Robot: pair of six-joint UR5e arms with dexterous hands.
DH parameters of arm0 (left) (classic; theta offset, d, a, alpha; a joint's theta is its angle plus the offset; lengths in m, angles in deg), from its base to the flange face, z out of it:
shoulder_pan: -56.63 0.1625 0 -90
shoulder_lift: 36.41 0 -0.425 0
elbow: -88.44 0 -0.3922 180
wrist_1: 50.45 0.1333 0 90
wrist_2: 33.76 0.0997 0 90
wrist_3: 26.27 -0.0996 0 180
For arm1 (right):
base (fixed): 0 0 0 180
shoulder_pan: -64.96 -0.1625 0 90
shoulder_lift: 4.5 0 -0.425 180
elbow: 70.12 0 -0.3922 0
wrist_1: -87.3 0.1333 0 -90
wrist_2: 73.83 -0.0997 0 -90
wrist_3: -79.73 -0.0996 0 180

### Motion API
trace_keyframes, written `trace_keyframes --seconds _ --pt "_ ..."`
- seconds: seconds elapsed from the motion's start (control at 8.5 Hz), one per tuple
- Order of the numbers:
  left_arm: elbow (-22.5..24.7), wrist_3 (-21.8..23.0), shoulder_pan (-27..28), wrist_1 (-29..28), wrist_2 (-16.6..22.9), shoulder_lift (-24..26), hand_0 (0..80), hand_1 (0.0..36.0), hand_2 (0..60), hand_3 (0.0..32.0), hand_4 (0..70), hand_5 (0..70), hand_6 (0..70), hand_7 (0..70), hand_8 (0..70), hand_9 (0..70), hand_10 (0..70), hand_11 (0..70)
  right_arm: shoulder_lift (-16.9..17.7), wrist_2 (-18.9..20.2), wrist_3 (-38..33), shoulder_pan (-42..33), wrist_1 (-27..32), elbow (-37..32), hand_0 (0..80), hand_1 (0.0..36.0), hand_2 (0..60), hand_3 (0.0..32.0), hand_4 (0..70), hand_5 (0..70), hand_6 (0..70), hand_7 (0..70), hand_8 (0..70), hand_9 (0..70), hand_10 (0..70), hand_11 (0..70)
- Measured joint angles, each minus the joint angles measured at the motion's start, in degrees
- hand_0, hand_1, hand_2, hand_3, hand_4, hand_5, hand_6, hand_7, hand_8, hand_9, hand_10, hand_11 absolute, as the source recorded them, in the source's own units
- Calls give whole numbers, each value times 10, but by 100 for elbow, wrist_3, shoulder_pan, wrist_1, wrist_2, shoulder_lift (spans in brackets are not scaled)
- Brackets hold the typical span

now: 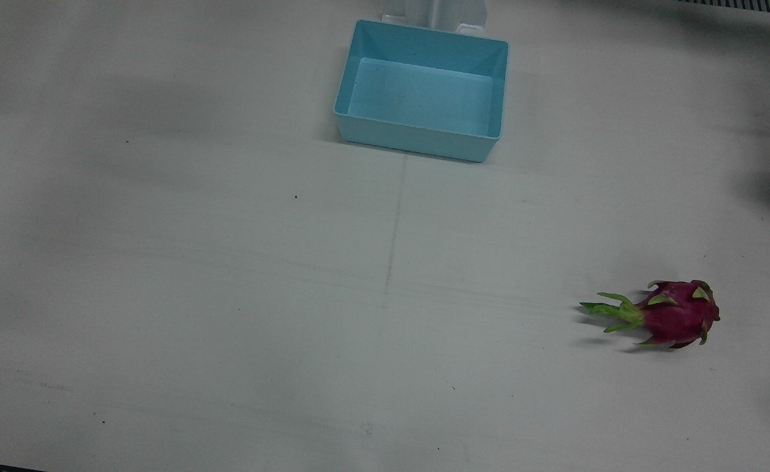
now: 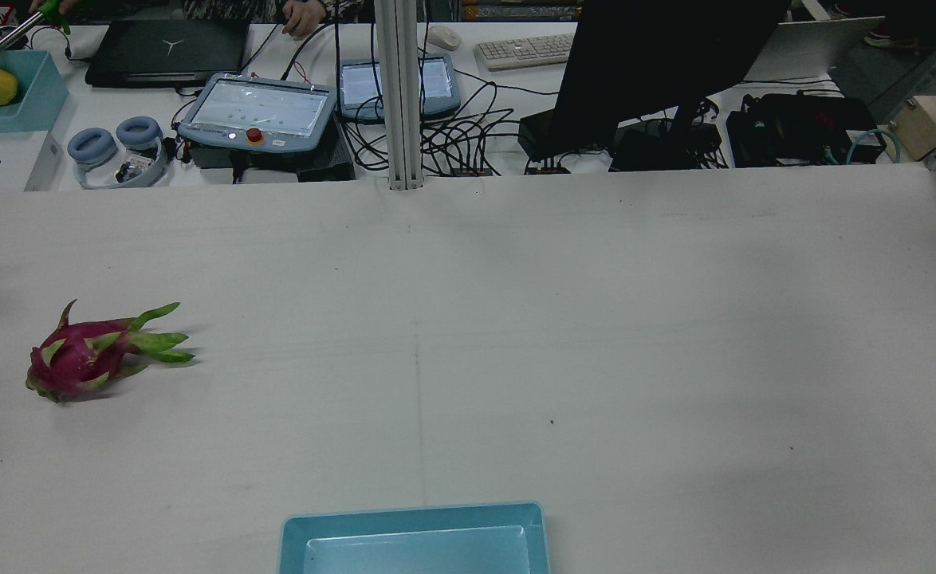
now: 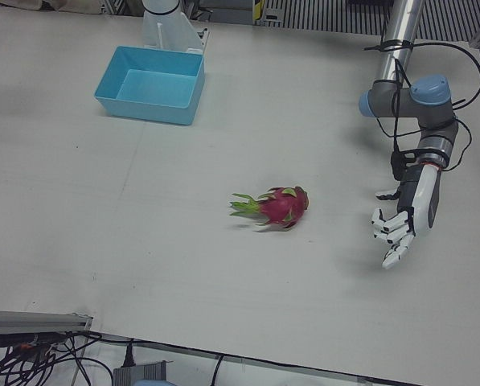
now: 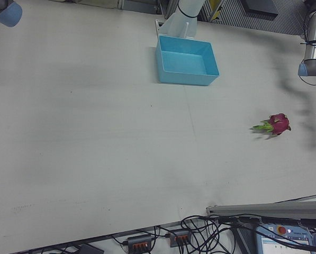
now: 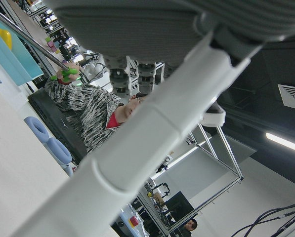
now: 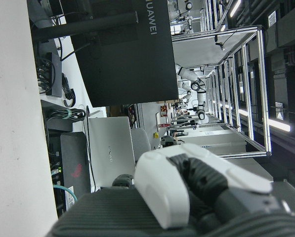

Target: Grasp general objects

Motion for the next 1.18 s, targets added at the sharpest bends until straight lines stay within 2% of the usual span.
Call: trace_keyframes --seconds 0.12,0.24,0.59,0.71,0.94,1.06,1.18 --pt "99 -136 11 82 14 -23 800 360 600 0 0 700 49 661 1 118 0 0 0 0 0 1 0 0 0 0 0 0 0 0 0 0 0 0 0 0" --pt "407 -463 12 438 228 -29 800 360 600 0 0 700 0 636 0 113 0 0 0 0 0 0 0 0 0 0 0 0 0 0 0 0 0 0 0 0" --pt "2079 -1859 82 2659 553 -27 800 360 600 0 11 700 61 700 2 126 0 0 0 3 0 0 0 0 0 0 0 0 0 0 0 0 0 0 0 0" --pt "2425 -2110 191 3326 569 18 800 360 600 0 0 700 2 631 0 112 0 0 0 2 0 1 0 0 0 0 0 0 0 0 0 0 0 0 0 0" --pt "2696 -2468 585 4576 554 487 800 360 600 0 0 700 0 543 0 94 0 0 0 0 0 4 0 0 0 0 0 0 0 0 0 0 0 0 0 0" --pt "2721 -2645 823 5137 546 826 800 360 600 0 0 700 0 526 0 91 0 0 0 0 0 4 0 0 0 0 0 0 0 0 0 0 0 0 0 0" --pt "2704 -2753 1039 5517 533 1082 800 360 600 0 0 700 0 477 0 81 0 0 0 0 0 2 0 0 0 0 0 0 0 0 0 0 0 0 0 0"
